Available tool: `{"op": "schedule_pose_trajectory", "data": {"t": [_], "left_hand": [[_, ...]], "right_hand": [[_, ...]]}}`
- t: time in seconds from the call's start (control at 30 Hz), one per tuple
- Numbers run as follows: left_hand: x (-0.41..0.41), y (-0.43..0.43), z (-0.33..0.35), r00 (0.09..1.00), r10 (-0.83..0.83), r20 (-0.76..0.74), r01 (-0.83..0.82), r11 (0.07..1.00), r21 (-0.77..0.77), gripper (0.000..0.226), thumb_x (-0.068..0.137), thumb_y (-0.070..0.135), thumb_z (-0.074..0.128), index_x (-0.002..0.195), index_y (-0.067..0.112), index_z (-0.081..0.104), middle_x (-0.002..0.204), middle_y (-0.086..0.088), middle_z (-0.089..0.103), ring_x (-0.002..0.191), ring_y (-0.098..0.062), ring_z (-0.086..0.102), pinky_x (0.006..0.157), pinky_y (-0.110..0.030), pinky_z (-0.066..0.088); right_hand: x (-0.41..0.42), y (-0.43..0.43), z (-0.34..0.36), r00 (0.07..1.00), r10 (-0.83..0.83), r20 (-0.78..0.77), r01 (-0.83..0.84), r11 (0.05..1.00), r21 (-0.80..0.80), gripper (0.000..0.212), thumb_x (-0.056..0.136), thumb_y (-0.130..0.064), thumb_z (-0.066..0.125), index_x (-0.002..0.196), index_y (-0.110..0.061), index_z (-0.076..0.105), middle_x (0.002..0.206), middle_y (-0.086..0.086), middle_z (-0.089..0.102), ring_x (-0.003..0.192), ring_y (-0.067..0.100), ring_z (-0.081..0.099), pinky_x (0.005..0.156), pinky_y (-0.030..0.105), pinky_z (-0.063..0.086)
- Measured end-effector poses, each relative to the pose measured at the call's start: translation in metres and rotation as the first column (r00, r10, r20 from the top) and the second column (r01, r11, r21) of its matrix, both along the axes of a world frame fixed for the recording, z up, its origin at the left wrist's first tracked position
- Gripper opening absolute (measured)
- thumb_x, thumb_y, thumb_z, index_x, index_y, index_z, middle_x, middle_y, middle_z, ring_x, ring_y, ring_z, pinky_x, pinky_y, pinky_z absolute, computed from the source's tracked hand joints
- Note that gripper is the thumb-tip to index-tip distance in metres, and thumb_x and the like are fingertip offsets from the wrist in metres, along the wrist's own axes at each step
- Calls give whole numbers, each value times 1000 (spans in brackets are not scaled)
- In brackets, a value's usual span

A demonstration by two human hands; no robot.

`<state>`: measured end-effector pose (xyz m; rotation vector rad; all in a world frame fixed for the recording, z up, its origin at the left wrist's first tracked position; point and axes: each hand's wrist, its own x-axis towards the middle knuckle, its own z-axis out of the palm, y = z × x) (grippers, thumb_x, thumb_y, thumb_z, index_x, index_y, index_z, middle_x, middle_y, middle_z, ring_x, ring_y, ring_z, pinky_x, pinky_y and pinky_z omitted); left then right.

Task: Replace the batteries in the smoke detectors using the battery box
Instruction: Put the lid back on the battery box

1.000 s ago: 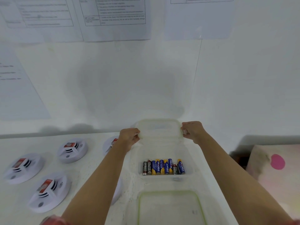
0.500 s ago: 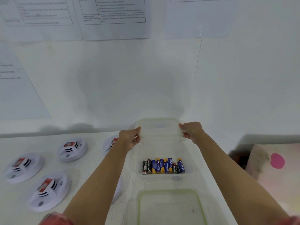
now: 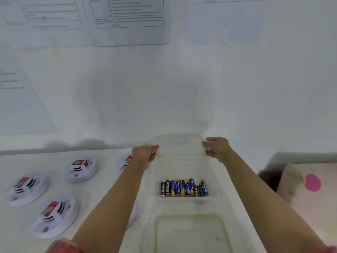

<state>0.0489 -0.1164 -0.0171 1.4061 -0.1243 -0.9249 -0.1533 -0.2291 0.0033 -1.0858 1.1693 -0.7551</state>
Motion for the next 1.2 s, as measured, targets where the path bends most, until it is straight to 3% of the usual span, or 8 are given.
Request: {"op": "schedule_pose_trajectory", "data": {"t": [0.17,0.3,0.4,0.47,0.6,0.83,1.03,1.2], "left_hand": [[4,1,-2,998,-35,-52,33,999,-40,25,80,-6,67,100,-1,54,83,-11,57,67,-15,53,51,-21,49],[5,2,-5,973,-97,212,85,994,65,52,80,6,72,127,-3,51,110,-16,58,83,-21,56,81,-28,49],[2,2,0,797,-240,554,86,953,289,22,84,20,70,92,0,64,96,-11,60,88,-22,57,81,-26,43],[1,-3,0,746,-298,595,87,930,358,33,86,21,66,62,10,47,67,-4,48,64,-16,48,65,-27,37],[-2,-8,1,772,-281,570,73,930,360,34,87,14,64,61,9,43,62,-4,47,77,-27,55,69,-30,42],[-5,-10,2,780,-233,581,48,948,315,32,85,2,60,61,12,42,63,-2,42,70,-22,48,70,-34,45],[-4,-8,2,812,-250,527,114,954,278,25,89,3,58,66,11,52,72,-6,51,71,-22,53,84,-36,50],[-12,-1,15,405,-528,747,202,848,491,45,99,15,44,142,4,35,149,-11,34,136,-26,33,107,-27,25]], "right_hand": [[0,-2,5,999,49,-2,-48,995,87,35,86,5,59,120,7,53,69,7,48,62,14,45,58,31,55],[4,-6,5,981,112,-159,-107,994,37,26,86,2,59,110,12,56,73,10,49,68,20,55,66,34,56],[10,-12,1,946,95,-309,-118,991,-56,33,87,-2,57,112,18,52,69,8,43,60,18,46,85,41,51],[15,-13,-1,930,55,-365,-101,989,-109,18,86,-3,58,92,14,59,66,7,42,60,19,43,82,38,49],[22,-13,-5,879,-41,-475,-87,966,-244,30,84,-1,56,60,-7,40,62,9,47,70,30,57,81,45,55],[22,-17,-10,890,-1,-456,-127,960,-250,9,82,4,52,74,3,57,88,25,62,84,36,64,82,53,54],[18,-18,-10,903,47,-427,-152,965,-215,30,84,3,52,111,16,56,116,31,59,99,40,63,83,46,55],[18,-19,0,707,139,-693,-397,889,-227,14,87,-1,44,93,4,56,92,23,57,77,29,56,76,35,48]]}}
